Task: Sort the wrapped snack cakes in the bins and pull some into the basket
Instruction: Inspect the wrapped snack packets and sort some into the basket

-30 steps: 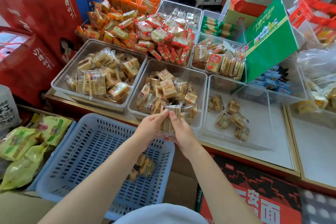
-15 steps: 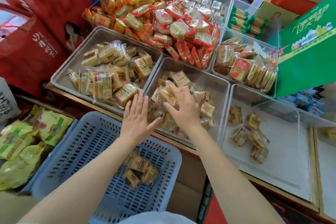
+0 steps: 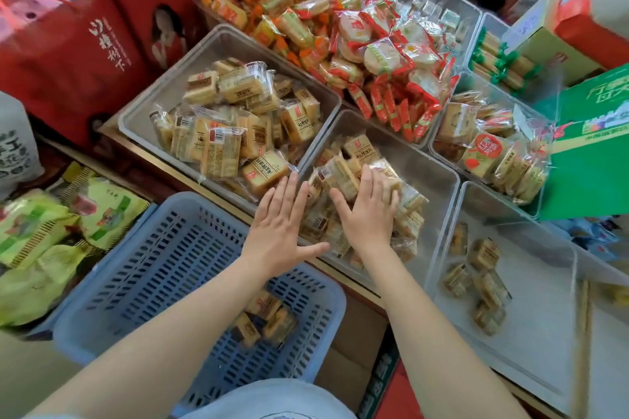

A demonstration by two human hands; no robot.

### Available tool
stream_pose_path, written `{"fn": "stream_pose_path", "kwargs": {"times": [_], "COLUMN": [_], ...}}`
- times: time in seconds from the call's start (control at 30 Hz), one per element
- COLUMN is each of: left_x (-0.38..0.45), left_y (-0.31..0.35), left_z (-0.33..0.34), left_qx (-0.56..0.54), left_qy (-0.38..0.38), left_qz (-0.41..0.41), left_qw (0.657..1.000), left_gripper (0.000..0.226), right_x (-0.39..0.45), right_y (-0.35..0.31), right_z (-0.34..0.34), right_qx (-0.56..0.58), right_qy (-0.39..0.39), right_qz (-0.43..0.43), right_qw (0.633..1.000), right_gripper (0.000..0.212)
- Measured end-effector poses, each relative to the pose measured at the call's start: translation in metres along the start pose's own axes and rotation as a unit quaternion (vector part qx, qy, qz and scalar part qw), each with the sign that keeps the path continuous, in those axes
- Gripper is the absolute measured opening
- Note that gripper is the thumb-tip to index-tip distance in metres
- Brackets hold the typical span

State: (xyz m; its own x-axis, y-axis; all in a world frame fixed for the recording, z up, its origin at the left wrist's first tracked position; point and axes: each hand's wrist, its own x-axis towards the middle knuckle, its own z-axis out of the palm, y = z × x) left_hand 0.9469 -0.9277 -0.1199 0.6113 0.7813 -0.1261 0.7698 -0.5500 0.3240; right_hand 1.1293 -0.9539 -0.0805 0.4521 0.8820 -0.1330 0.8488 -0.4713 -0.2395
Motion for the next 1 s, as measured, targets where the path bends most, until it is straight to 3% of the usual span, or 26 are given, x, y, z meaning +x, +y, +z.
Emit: {"fn": "stream_pose_path", "kwargs": {"times": [0.2, 0.43, 0.53, 0.63, 0.83, 1.0], "left_x": [0.001, -0.002, -0.009, -0.017, -0.004, 0.014], "left_y": [0.001, 0.013, 0.040, 0.093, 0.218, 0.278], "left_z": [-0.009, -0.028, -0.028, -0.013, 0.041, 0.073], "left_qx": [0.000, 0.023, 0.009, -0.042, -0.044, -0.012], "left_qy": [-0.028, -0.066, 0.000, 0.037, 0.023, -0.026], "left_qz": [0.001, -0.029, -0.012, 0.065, 0.167, 0.093], "left_qw": [1.000, 0.997, 1.000, 0.996, 0.985, 0.995], "left_gripper": [0.115, 0.109, 0.100, 0.089, 0.074, 0.087], "right_x": [0.000, -0.070, -0.096, -0.111, -0.120, -0.114], "right_y": [-0.003, 0.024, 0.057, 0.100, 0.213, 0.305], "right_z": [-0.014, -0.032, -0.035, -0.040, -0.055, -0.045], "right_qx": [0.025, 0.153, 0.231, 0.282, 0.351, 0.322], "right_qy": [-0.051, 0.017, 0.033, 0.080, 0.103, 0.053], "right_qz": [0.036, 0.037, 0.070, 0.112, 0.222, 0.274], "right_qw": [0.998, 0.987, 0.970, 0.949, 0.904, 0.904], "right_gripper": [0.086, 0.060, 0.039, 0.027, 0.043, 0.067]}}
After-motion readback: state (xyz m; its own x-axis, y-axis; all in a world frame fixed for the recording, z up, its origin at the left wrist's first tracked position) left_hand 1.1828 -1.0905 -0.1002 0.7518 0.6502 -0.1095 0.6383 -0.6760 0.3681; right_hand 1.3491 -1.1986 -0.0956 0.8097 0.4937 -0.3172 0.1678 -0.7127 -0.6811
